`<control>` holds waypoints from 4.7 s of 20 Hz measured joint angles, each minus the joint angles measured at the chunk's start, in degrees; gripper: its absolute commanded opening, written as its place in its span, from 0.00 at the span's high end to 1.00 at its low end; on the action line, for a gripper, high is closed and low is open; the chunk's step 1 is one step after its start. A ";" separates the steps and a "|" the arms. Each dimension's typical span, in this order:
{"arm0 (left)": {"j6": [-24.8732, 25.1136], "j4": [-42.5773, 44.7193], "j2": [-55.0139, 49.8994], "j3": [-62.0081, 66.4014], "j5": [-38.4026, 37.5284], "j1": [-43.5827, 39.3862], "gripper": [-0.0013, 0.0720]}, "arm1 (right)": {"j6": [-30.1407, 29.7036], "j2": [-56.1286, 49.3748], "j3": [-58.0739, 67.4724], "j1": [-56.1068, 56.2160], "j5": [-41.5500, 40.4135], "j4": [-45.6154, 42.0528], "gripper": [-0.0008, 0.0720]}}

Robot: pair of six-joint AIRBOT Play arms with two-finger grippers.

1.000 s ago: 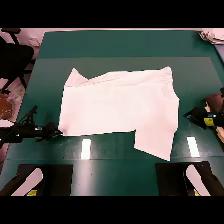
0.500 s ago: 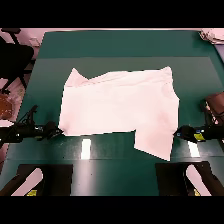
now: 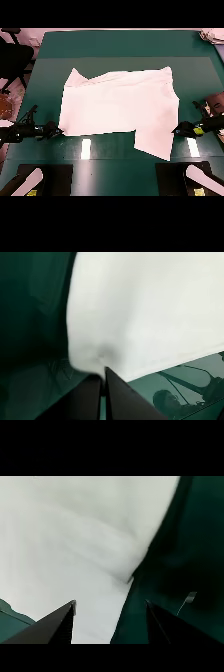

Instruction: Fold the shirts.

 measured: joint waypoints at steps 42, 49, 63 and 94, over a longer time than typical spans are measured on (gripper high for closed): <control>2.19 -4.17 0.00 0.00 -1.11 0.00 0.95 | -0.92 -3.91 -4.07 10.49 0.22 7.39 0.97; 5.16 -10.03 0.26 0.66 -5.66 -0.02 0.96 | 1.05 1.55 -3.58 17.16 1.42 8.85 0.97; 8.83 -33.86 13.92 38.51 -15.21 0.00 0.96 | 9.25 33.57 30.49 7.65 -0.87 9.11 0.97; 11.45 -5.68 16.48 75.36 -4.31 0.00 0.95 | 8.33 30.05 56.50 3.87 -14.69 22.91 0.97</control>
